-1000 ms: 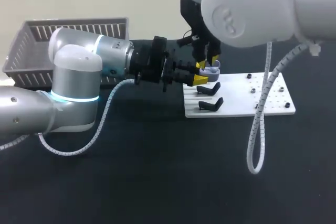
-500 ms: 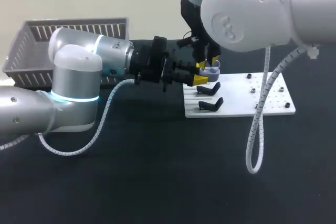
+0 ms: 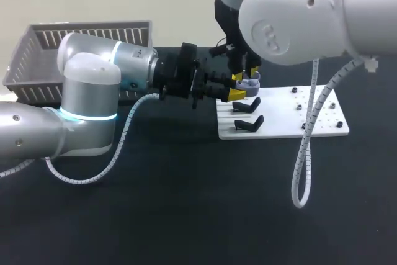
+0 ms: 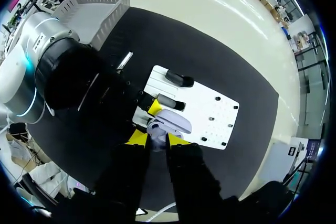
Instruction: Pick up each earbud case from the left stands, insert the matching earbuds, close the lid, and place the case in the box.
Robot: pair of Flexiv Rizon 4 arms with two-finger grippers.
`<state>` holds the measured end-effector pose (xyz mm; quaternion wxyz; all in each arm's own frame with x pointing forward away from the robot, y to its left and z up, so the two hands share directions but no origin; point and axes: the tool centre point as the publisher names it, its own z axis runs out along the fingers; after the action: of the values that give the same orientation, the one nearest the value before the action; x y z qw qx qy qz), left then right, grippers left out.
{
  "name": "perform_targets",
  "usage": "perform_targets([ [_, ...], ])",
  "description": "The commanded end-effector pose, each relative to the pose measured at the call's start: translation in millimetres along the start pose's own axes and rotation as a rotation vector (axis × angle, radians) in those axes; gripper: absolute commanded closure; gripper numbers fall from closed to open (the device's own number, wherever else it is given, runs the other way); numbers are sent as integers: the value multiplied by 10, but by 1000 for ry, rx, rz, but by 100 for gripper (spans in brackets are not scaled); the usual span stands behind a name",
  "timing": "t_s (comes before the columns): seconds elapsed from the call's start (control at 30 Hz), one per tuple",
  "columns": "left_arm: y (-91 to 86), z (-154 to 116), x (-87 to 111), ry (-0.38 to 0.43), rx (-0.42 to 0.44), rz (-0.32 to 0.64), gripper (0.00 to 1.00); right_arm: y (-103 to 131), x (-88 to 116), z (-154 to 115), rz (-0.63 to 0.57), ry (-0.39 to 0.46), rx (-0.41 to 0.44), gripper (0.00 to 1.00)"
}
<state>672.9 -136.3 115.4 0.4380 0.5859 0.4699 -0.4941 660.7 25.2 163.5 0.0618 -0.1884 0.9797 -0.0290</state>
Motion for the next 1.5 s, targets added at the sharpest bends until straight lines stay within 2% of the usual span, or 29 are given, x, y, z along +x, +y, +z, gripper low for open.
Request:
perform_targets([
  [0.03, -3, -1, 8, -2, -2, 2, 100, 7, -4, 16, 3, -5, 2, 100],
  [0.87, -3, -1, 8, -2, -2, 2, 100, 29, -33, 143, 15, 21, -3, 100],
  [0.9, -3, -1, 8, -2, -2, 2, 100, 28, -33, 143, 17, 22, -4, 84],
  [0.93, -3, -1, 8, -2, -2, 2, 100, 22, -32, 138, 19, 22, -6, 55],
  [0.97, -3, -1, 8, -2, -2, 2, 100, 17, -25, 123, 21, 22, -8, 0],
  [1.23, -3, -1, 8, -2, -2, 2, 100, 12, 91, -212, 43, -32, -41, 0],
  [1.3, -3, -1, 8, -2, -2, 2, 100, -50, 67, -275, 86, -47, -48, 0],
  [1.5, -3, -1, 8, -2, -2, 2, 100, -376, -102, -264, 326, -112, -6, 0],
])
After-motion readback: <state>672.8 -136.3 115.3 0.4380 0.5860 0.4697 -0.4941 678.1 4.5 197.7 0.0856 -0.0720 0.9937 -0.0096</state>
